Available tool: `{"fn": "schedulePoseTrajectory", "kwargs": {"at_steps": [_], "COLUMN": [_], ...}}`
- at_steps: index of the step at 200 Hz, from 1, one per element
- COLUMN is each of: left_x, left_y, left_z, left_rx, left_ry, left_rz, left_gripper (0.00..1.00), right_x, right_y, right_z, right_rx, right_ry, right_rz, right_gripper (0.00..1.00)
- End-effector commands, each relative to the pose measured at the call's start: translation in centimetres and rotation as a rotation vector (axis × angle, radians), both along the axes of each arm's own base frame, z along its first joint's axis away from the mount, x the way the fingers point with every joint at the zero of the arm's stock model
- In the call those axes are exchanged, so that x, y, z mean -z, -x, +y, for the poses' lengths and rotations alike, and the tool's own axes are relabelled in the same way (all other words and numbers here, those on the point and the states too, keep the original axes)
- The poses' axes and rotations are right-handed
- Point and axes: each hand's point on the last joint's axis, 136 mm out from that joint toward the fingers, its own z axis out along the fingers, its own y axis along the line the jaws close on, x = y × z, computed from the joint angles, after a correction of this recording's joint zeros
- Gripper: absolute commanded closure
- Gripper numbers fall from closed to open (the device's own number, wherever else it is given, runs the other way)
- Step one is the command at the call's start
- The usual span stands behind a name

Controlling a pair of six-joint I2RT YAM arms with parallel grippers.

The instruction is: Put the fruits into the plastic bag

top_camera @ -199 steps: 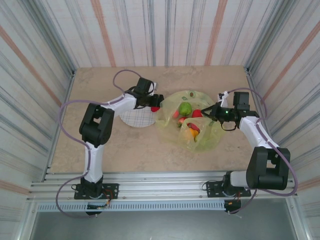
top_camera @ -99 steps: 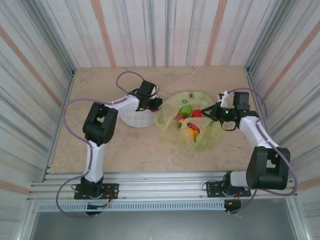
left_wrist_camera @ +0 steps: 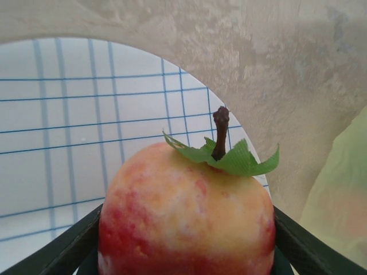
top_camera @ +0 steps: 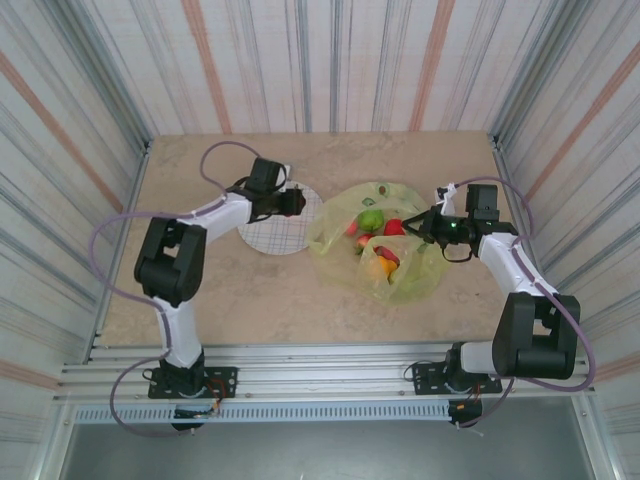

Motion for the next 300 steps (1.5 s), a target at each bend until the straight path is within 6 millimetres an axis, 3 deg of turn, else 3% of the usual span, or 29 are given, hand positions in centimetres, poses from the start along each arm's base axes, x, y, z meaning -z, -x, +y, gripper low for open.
{"fn": "schedulePoseTrajectory", "kwargs": {"at_steps": [1, 33, 60, 92, 153, 185, 218, 300], "left_x": [-4.0, -7.1, -10.6, -13.7, -15.9, -15.0, -12.8, -7.6], "left_y": [0.2, 1.8, 3.8, 7.0, 14.3, 17.0, 17.5, 16.5], "left_z": [2.1, 3.3, 1.9, -2.9, -12.6, -16.0, -17.6, -16.5], "left_rx": [-0.071, -0.089, -0.015, 0.164, 0.519, 0.651, 0.700, 0.625], "left_ry": [0.043, 0.090, 0.187, 0.234, 0.239, 0.237, 0.239, 0.160], "left_rz": [-0.093, -0.155, -0.219, -0.301, -0.391, -0.373, -0.285, -0.171], "left_gripper": [0.41, 0.42, 0.43, 0.45, 0.44, 0.44, 0.44, 0.45], "right_x": [0.8, 0.8, 0.7, 0.7, 0.7, 0.7, 0.6, 0.7], "right_y": [0.3, 0.2, 0.1, 0.1, 0.2, 0.1, 0.1, -0.1], "right_z": [-0.3, -0.3, -0.3, -0.2, -0.2, -0.1, -0.2, -0.2], "right_rx": [-0.004, -0.005, -0.003, -0.002, -0.006, -0.007, -0.005, -0.006], "right_ry": [0.019, 0.017, 0.017, 0.016, 0.016, 0.016, 0.014, 0.013], "right_rz": [0.007, 0.007, 0.003, 0.005, 0.003, 0.002, 0.002, 0.002], "right_gripper": [1.00, 1.00, 1.00, 1.00, 1.00, 1.00, 1.00, 1.00]}}
